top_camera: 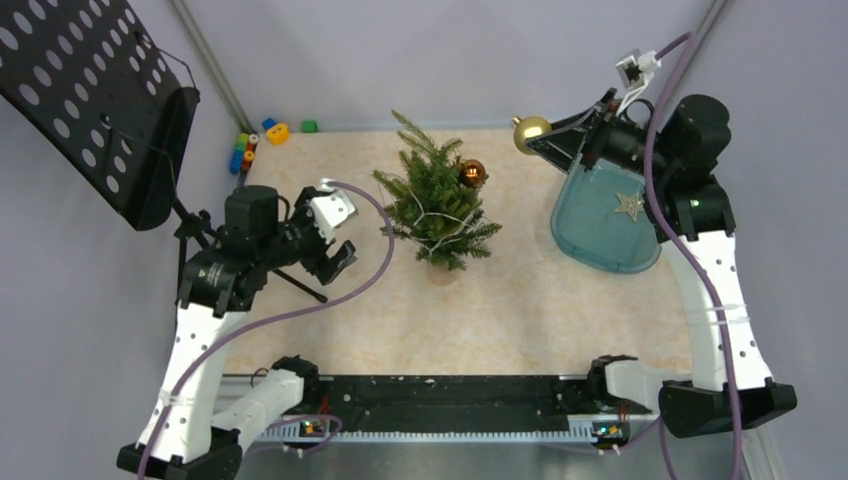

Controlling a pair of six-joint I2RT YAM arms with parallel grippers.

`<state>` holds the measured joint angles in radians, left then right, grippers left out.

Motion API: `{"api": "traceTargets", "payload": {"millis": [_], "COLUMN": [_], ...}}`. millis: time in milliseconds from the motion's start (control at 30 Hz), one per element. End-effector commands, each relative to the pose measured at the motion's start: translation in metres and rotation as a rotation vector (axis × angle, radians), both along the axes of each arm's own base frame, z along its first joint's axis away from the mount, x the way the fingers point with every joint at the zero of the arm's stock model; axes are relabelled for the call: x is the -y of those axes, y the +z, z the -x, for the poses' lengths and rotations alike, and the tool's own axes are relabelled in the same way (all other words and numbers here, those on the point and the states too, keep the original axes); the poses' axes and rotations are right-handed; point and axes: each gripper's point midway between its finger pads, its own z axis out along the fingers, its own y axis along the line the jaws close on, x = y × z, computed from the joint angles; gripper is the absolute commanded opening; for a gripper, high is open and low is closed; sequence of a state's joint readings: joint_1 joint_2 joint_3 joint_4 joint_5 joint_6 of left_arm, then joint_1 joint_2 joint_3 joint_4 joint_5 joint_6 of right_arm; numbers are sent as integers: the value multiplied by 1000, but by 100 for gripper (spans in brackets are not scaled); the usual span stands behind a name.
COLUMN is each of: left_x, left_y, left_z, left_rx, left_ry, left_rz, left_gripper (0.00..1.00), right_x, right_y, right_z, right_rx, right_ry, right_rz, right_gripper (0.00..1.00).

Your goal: Decorate the small christmas tree

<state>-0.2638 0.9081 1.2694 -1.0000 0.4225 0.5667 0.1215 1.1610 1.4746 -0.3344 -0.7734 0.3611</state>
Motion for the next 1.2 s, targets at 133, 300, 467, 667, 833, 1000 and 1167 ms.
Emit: {"api": "traceTargets", "payload": {"millis": [133, 300, 467, 667, 833, 1000, 1167], "left_x": [19, 32, 29, 15, 21, 28, 30], "left_y": [87, 118, 115, 107, 104, 94, 89], "left_z": [37, 31, 11, -16, -29, -32, -32], "left_rx": [141, 177, 169, 184, 163, 121, 110], "left_ry": [-123, -135, -52, 93, 108, 76, 69], "left_rz": [159, 267, 287, 277, 311, 314, 314], "left_gripper": [81, 80, 81, 88, 88, 88, 88], "right_x": [-31, -40, -56, -91, -104, -100, -102], "right_y": [60, 77, 92, 111, 96, 55, 58], "right_z": [105, 116, 114, 67, 32, 29, 35], "right_rx": [140, 173, 176, 183, 177, 165, 163], "right_ry": [529, 553, 555, 570, 598, 587, 641], "right_rz": [-70, -109, -113, -20, 42, 121, 104], "right_gripper": [0, 0, 0, 0, 0, 0, 0]}}
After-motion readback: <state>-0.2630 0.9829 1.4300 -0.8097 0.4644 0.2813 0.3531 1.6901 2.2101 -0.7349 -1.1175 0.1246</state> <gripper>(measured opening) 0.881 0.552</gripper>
